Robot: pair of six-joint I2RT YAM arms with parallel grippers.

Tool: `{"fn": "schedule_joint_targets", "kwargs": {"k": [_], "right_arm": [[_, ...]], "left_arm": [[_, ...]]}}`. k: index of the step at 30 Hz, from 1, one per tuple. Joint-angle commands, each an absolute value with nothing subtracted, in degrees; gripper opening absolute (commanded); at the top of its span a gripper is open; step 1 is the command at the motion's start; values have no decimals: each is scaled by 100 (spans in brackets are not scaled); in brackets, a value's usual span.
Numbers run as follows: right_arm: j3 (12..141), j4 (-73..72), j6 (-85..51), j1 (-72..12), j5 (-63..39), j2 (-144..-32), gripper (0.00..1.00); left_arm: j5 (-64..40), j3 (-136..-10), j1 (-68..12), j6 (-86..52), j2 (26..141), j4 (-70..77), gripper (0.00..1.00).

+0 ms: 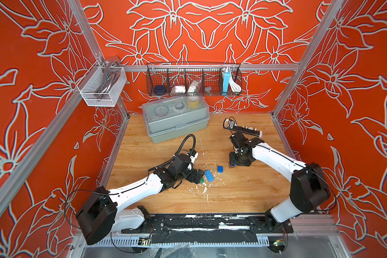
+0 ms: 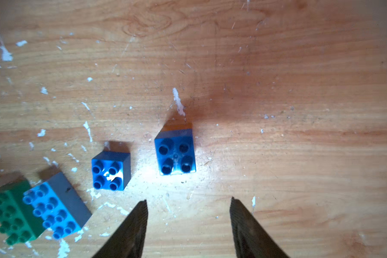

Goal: Assemble a spoon with lego
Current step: Assemble the lego brick with the lego brick, then pick up the lego brick from the center of the board.

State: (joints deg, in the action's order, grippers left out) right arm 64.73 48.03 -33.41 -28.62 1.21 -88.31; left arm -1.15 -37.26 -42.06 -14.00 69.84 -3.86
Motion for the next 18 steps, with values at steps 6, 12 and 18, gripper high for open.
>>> {"fn": "schedule_joint_targets", "kwargs": {"k": [6,12,18], "right_arm": [[6940,4858,-3791,-3607,145,-9207,61],[7110,4596,-3932,-3860,142,-9846,60],[7119,4309,-3962,-3955,30,-10308,58]], "left_arm": [[-70,-3601,-4246,-1456,6847,-405,99],[-35,-3578,-4246,-1424,6813,-452,98],[-35,-3561,-4253,-1415,6856,-432,98]]}}
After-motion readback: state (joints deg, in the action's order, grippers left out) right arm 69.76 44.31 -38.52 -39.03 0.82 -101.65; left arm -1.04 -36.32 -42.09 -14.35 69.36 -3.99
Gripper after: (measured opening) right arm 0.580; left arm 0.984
